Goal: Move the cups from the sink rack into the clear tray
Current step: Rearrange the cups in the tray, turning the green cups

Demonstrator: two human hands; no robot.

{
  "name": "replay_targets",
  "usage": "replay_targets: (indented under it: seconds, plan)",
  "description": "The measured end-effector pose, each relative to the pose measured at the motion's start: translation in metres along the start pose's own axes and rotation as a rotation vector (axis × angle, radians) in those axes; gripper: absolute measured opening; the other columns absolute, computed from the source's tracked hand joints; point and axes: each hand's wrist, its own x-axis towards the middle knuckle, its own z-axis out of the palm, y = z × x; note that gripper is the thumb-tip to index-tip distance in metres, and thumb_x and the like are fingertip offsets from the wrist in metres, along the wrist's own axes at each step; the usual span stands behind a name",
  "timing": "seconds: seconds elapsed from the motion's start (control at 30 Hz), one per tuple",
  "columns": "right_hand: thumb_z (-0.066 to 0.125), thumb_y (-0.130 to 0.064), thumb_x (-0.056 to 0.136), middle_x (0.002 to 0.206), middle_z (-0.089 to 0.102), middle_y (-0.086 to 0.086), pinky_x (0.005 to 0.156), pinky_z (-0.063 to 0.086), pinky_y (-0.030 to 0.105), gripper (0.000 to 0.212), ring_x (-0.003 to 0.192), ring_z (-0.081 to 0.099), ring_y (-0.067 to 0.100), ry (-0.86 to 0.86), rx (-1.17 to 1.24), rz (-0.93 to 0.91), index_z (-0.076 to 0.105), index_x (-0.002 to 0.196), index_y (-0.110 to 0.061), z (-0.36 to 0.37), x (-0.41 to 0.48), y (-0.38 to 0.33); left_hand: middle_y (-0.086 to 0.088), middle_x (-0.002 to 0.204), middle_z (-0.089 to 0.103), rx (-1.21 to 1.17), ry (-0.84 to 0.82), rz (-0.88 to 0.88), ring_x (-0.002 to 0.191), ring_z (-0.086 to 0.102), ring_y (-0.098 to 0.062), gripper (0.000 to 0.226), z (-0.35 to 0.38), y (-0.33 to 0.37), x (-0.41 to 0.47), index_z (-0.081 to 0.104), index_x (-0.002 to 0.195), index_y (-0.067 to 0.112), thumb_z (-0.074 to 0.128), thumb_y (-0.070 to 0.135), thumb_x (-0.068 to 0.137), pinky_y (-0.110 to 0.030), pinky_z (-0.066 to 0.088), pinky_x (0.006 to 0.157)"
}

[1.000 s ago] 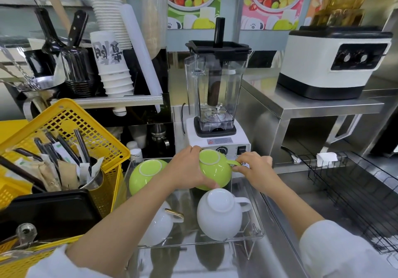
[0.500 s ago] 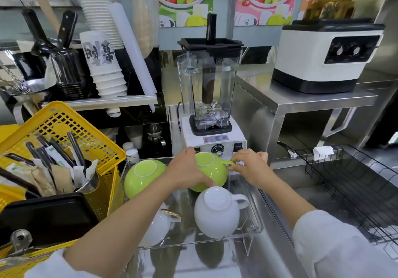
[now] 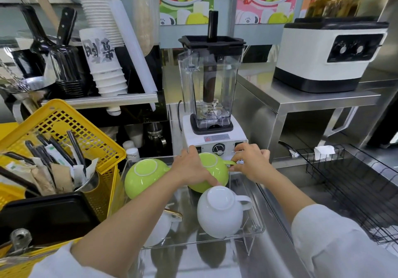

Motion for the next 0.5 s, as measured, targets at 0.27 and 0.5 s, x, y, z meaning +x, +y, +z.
replay_targets:
  seconds: [0.27, 0.5]
  plan:
    - [0.067, -0.037, 0.079, 0.13, 0.047, -0.006, 0.085, 0.016, 0.033, 0.021, 0.122, 0.032, 0.017, -0.012, -0.019, -0.005, 0.07, 0.096, -0.024, 0.0018, 0.0007, 0.0001, -0.012, 0.129, 0.042, 0.057, 0.037, -0.003, 0.121, 0.04, -0.032, 0.098, 0.004, -0.0007, -0.0024, 0.033, 0.124, 0.01, 0.08, 0.057, 0.053, -0.044, 0.035, 0.101]
    - [0.068, -0.036, 0.078, 0.128, 0.049, -0.005, 0.088, 0.019, 0.035, 0.021, 0.121, 0.034, 0.017, -0.009, -0.049, -0.011, 0.071, 0.095, -0.024, 0.0006, -0.0011, -0.0014, -0.01, 0.128, 0.043, 0.094, 0.039, -0.037, 0.119, 0.042, -0.033, 0.091, 0.0047, 0.0041, -0.0031, 0.033, 0.12, 0.013, 0.079, 0.053, 0.053, -0.045, 0.028, 0.097]
